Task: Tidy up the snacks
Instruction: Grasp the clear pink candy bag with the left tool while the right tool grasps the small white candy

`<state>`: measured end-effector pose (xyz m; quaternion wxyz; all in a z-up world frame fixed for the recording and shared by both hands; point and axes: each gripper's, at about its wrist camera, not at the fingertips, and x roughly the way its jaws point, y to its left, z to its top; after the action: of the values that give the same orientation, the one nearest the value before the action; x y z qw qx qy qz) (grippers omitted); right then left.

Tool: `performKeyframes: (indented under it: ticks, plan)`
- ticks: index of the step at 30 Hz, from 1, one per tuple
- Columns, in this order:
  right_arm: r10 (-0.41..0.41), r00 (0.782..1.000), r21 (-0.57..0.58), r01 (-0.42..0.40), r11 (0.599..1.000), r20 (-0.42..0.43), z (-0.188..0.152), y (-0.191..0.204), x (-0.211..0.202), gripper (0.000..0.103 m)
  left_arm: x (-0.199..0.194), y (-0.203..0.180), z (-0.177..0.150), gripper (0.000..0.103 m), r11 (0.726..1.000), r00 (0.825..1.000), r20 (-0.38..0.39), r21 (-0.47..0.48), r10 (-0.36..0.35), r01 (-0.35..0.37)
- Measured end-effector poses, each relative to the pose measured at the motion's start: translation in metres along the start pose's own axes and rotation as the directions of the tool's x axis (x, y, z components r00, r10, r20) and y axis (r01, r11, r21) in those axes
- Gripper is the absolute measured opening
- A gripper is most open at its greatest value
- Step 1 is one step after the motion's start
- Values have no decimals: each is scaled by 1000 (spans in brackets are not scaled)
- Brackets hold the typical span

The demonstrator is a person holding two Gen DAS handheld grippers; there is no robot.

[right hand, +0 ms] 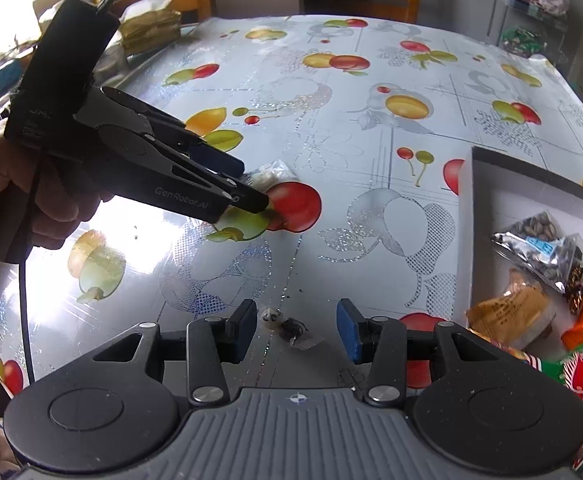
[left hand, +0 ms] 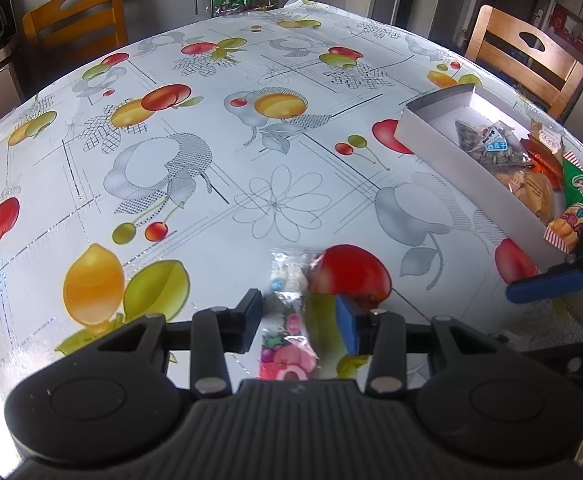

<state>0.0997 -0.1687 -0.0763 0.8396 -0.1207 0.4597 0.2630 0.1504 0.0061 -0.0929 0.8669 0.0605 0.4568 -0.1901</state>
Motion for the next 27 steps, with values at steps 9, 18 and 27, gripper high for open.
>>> performKeyframes:
  ticks: [9, 18, 27]
  plan:
    - [4, 1000, -70, -6, 998, -18, -3, 8, 6, 45, -1, -6, -6, 39, 999, 999, 32, -29, 28, -28]
    - [11, 999, -123, -15, 992, -38, -3, 8, 13, 45, -5, -5, -10, 26, 994, 997, 42, -98, 59, -55]
    - [24, 999, -164, -31, 986, -41, -1, 13, 19, 45, -10, -10, -16, 16, 990, 996, 39, -122, 80, -75]
